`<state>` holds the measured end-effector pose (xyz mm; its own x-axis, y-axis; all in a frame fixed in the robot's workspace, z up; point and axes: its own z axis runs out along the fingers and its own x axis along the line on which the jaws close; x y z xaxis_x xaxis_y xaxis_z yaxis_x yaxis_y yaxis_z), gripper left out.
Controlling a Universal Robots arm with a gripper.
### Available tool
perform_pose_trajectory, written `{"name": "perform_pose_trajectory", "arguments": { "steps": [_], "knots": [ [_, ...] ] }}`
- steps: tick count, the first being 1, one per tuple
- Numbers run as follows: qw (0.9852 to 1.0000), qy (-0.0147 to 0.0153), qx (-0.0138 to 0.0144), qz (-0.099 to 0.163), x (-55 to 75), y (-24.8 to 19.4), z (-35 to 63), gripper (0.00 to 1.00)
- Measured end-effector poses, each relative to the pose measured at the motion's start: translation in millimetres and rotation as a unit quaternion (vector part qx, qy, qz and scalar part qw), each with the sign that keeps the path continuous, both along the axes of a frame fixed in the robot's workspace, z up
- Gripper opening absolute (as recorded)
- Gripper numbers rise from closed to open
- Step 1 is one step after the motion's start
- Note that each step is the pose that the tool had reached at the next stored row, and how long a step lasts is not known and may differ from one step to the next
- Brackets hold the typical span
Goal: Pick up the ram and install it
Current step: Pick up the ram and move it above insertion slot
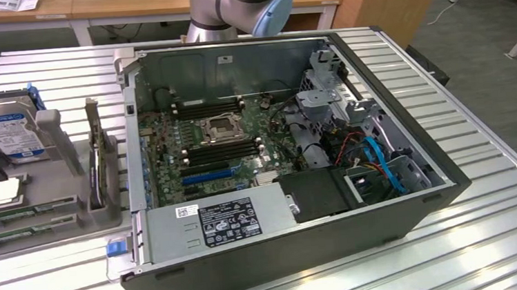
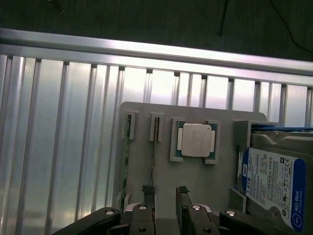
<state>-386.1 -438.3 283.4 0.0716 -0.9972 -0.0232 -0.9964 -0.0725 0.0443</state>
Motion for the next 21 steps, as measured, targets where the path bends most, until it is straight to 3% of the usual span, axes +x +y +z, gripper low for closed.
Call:
{"name": "perform_pose_trajectory", "arguments": {
  "steps": [21],
  "knots": [
    [1.0000,0.0000,0.0000,0.000,0.0,0.0,-32.9,0.31]
  ]
}}
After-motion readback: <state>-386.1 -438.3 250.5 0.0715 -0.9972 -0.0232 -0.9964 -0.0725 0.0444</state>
